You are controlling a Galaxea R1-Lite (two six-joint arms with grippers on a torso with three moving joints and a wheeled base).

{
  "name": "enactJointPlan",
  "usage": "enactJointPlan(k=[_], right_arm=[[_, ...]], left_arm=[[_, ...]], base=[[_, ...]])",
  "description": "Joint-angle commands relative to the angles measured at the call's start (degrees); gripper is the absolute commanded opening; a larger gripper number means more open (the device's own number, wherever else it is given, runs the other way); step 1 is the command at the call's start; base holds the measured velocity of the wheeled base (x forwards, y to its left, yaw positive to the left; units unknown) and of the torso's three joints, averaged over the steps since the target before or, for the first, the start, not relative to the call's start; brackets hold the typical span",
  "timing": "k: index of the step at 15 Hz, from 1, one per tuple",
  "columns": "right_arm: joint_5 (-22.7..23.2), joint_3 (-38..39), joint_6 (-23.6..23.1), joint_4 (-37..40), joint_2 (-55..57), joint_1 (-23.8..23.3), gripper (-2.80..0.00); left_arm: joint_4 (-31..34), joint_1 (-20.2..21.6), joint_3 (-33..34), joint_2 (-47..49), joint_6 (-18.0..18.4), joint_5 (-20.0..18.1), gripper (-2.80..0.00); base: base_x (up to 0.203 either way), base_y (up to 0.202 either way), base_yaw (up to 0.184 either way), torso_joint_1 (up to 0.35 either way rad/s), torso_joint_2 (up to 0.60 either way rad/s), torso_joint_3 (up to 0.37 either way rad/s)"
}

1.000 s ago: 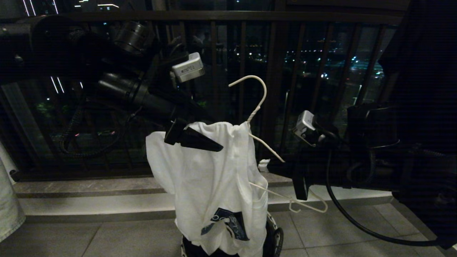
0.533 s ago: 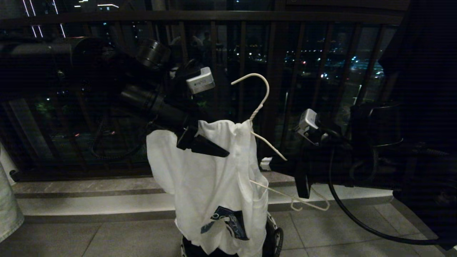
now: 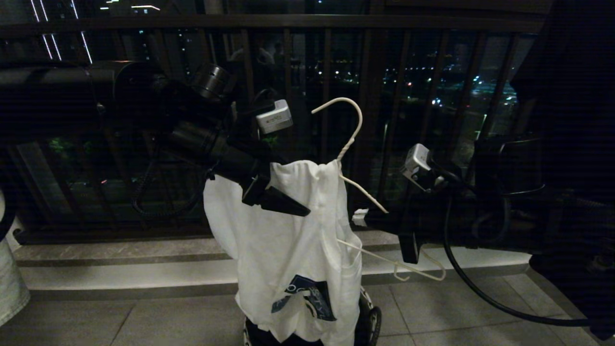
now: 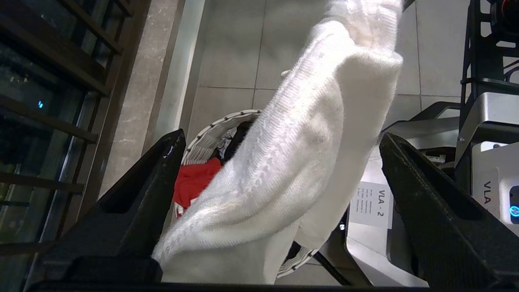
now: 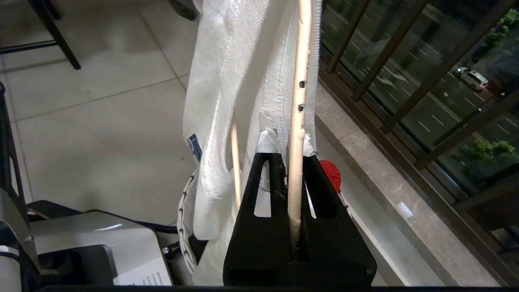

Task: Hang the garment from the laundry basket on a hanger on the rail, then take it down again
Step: Hang the clothes on the clothes rack

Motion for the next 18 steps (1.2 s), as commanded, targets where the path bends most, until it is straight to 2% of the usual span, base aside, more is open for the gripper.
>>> enactJointPlan(k=[1,3,4,5,18], right_arm=[[0.18,0.0,-0.05,-0.29,-0.33,0.09,-2.8],[0.18,-0.1,0.03,-0.29,-0.42,0.01,-2.8],[0.18,-0.18,0.12,-0.38,-0.42,0.01,-2.8],[0.18,-0.26,0.12,-0.38,-0.42,0.01,-2.8],[0.18,-1.58,1.26,-0.55,-0.33,-1.66,-2.8]], left_arm=[[0.26,-0.04,-0.08,0.17,0.2,-0.22,0.0],[-0.88,-0.04,0.01,0.17,0.2,-0.22,0.0],[-0.97,-0.06,0.01,0.17,0.2,-0.22,-1.02],[-0.97,-0.13,0.01,0.17,0.2,-0.22,-2.8],[-0.97,-0.22,0.09,0.09,0.2,-0.13,-2.8]], base=[[0.0,0.0,0.0,0.0,0.0,0.0],[0.0,0.0,0.0,0.0,0.0,0.0],[0.0,0.0,0.0,0.0,0.0,0.0],[0.0,0.0,0.0,0.0,0.0,0.0],[0.0,0.0,0.0,0.0,0.0,0.0]])
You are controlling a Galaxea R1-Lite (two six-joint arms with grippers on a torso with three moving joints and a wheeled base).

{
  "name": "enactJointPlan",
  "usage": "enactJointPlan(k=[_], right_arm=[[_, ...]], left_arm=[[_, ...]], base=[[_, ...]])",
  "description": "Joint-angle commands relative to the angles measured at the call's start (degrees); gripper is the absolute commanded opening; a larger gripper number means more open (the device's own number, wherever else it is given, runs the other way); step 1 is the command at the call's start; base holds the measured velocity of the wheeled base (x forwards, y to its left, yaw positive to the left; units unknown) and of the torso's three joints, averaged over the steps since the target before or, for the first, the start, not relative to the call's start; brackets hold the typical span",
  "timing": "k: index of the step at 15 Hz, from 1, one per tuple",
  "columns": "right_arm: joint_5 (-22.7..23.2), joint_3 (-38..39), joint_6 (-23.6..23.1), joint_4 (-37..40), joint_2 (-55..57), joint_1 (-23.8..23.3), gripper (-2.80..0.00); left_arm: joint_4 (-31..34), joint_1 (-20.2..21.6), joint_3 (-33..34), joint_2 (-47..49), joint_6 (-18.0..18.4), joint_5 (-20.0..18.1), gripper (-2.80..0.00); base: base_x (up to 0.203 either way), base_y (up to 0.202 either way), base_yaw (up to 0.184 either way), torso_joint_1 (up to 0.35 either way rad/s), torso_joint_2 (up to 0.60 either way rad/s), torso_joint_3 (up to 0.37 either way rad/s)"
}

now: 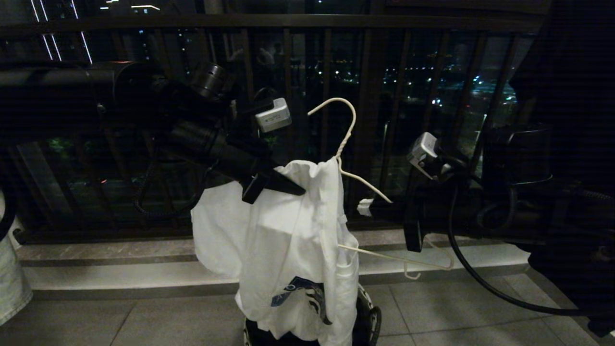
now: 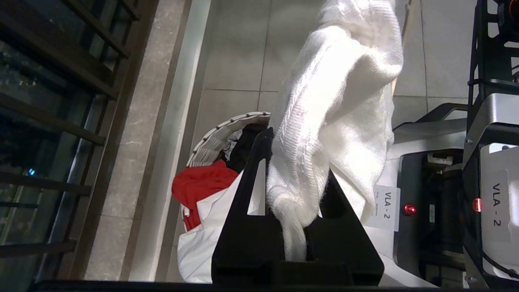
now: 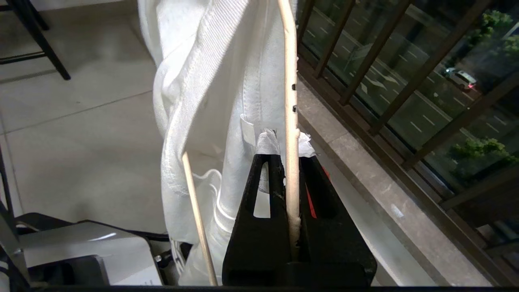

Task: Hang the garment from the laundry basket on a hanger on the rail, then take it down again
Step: Hang the clothes on the clothes rack

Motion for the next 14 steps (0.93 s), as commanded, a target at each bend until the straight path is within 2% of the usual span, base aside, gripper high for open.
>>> enactJointPlan(k=[1,5,6,9,14], right_arm=[[0.13,-0.15,-0.01,-0.34,0.01,-0.15,-2.8],[-0.05,-0.22,0.08,-0.42,0.1,-0.23,-2.8],[0.03,-0.3,0.08,-0.42,0.1,-0.41,0.0],[-0.09,-1.07,0.05,-0.42,0.36,-1.98,0.0],[-0.09,-2.94,0.14,-0.5,0.36,-7.34,0.0]], left_arm=[[0.25,0.0,0.01,-0.14,0.2,-0.11,-2.8],[0.16,0.0,-0.08,-0.49,0.2,-0.1,-2.8],[0.08,0.0,-0.08,-0.57,0.2,-0.1,-2.8],[-0.32,0.0,0.01,-0.62,0.11,-0.1,-2.8],[-0.37,0.0,0.1,-0.75,-0.15,-0.1,-2.8]], base=[[0.0,0.0,0.0,0.0,0.0,0.0],[0.0,0.0,0.0,0.0,0.0,0.0],[0.0,0.0,0.0,0.0,0.0,0.0],[0.0,0.0,0.0,0.0,0.0,0.0],[0.0,0.0,0.0,0.0,0.0,0.0]])
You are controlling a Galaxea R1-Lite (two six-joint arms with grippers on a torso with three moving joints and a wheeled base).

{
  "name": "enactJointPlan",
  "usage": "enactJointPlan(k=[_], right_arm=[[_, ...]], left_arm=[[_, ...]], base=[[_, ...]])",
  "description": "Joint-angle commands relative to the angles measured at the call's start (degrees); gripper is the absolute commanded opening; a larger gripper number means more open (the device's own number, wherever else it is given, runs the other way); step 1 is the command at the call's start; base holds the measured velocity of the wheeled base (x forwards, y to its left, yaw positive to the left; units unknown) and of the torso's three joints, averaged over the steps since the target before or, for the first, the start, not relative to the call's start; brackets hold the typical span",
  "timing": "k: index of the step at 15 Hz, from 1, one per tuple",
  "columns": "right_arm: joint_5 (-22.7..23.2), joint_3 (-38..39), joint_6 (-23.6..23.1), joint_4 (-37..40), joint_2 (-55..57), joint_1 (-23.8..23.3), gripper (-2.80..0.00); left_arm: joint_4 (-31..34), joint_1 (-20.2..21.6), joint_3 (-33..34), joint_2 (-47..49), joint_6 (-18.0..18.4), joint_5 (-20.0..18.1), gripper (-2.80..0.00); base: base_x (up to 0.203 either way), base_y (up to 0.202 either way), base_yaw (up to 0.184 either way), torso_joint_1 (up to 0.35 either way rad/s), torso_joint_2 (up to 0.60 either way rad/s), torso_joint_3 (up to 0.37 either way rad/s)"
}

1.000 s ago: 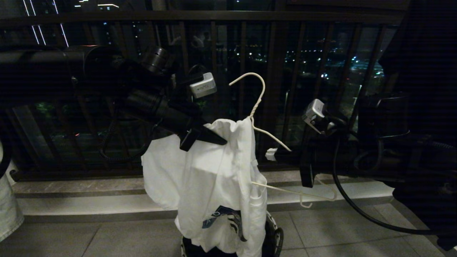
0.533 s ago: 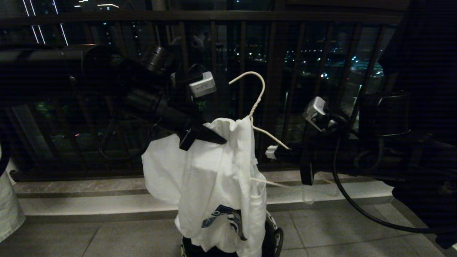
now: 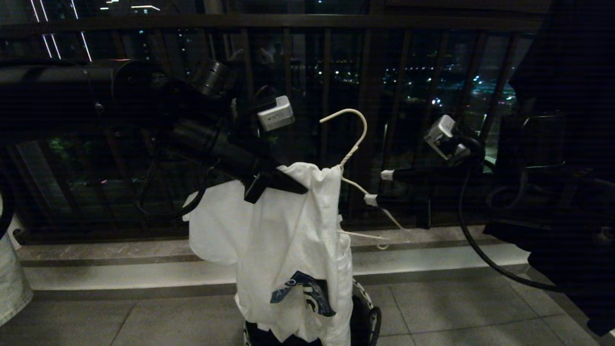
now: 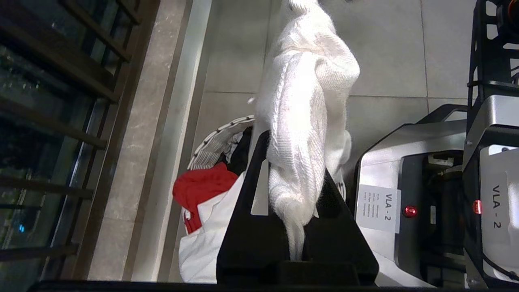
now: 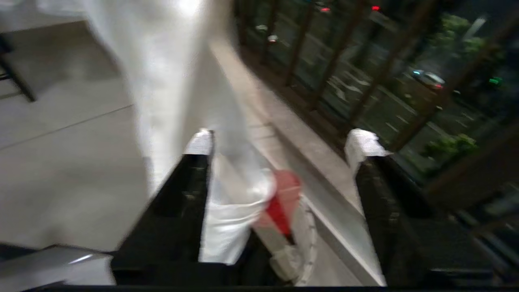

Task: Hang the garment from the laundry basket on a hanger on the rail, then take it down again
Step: Hang the clothes on the clothes rack

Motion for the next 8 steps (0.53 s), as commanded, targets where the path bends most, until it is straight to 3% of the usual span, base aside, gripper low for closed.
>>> enactJointPlan(k=[1,6,8], right_arm=[[0.33,-0.52,-0.05,-0.1,-0.87,-2.48,0.0],[0.44,-1.41,1.28,-0.13,-2.72,-6.08,0.0],[0.44,-1.58,3.99,-0.11,-4.04,-6.58,0.0]], left_arm=[[0.21,0.05,0.01,-0.2,0.13,-0.27,-2.8],[-0.05,0.15,-0.08,-0.74,-0.21,-0.17,-2.8],[-0.05,0.49,-0.16,-1.0,-1.33,-0.27,-2.8]], base=[[0.0,0.0,0.0,0.0,0.0,0.0],[0.0,0.0,0.0,0.0,0.0,0.0],[0.0,0.0,0.0,0.0,0.0,0.0]])
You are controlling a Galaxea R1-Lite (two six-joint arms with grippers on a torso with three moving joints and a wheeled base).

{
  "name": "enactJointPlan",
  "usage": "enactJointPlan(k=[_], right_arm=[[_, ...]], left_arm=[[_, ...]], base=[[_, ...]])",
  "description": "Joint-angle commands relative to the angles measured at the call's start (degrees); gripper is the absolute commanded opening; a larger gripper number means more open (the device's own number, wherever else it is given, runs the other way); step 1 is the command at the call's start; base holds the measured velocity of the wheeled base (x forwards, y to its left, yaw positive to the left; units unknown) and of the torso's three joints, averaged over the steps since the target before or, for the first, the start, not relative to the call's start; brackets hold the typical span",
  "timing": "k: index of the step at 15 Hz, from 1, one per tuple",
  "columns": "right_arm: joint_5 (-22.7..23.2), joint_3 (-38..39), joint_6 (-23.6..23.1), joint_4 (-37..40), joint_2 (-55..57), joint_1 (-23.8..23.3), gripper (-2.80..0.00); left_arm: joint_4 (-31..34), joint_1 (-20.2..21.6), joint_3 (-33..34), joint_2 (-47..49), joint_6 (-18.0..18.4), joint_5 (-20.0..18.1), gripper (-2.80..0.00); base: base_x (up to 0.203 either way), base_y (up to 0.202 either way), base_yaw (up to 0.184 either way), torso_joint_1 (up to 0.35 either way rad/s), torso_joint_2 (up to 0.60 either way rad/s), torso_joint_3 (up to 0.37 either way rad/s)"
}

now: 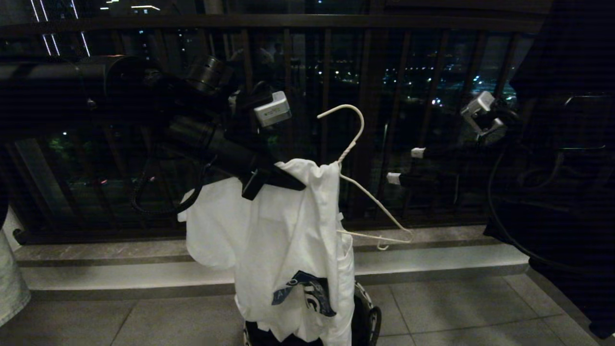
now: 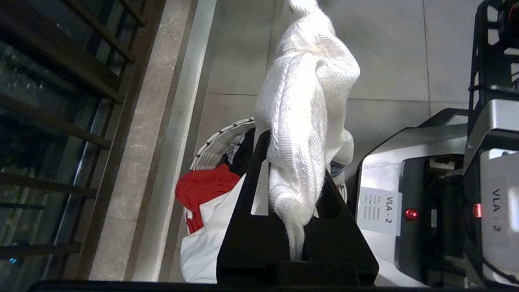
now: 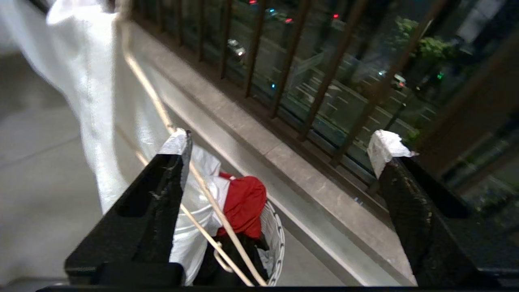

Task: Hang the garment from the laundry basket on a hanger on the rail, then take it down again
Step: Hang the clothes on the clothes rack

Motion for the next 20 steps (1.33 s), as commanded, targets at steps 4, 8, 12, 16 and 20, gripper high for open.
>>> enactJointPlan(k=[4,8,12,16,20], right_arm=[[-2.01,-0.45,7.28,0.33,-4.77,-0.51,-2.8],[-4.7,-0.1,10.02,13.63,-8.92,-0.42,-2.8],[-5.76,-0.91,15.74,25.92,-12.31,-0.07,-2.8],[-5.7,-1.56,16.11,28.32,-8.12,3.35,-2.8],[-5.61,-1.97,17.6,28.26,-4.04,4.29,-2.8]], left_arm=[[-2.99,0.16,-0.11,-0.12,-7.0,-0.44,-2.8],[-8.49,0.32,0.12,-0.41,-17.2,-0.44,-2.8],[-8.49,0.51,0.66,-1.6,-21.08,-0.53,-2.8],[-8.53,0.39,4.57,-3.43,-21.37,-0.53,-2.8],[-8.4,0.17,7.42,-5.91,-21.5,-0.48,-2.8]], base=[[0.0,0.0,0.0,0.0,0.0,0.0],[0.0,0.0,0.0,0.0,0.0,0.0],[0.0,0.0,0.0,0.0,0.0,0.0],[0.0,0.0,0.0,0.0,0.0,0.0],[0.0,0.0,0.0,0.0,0.0,0.0]])
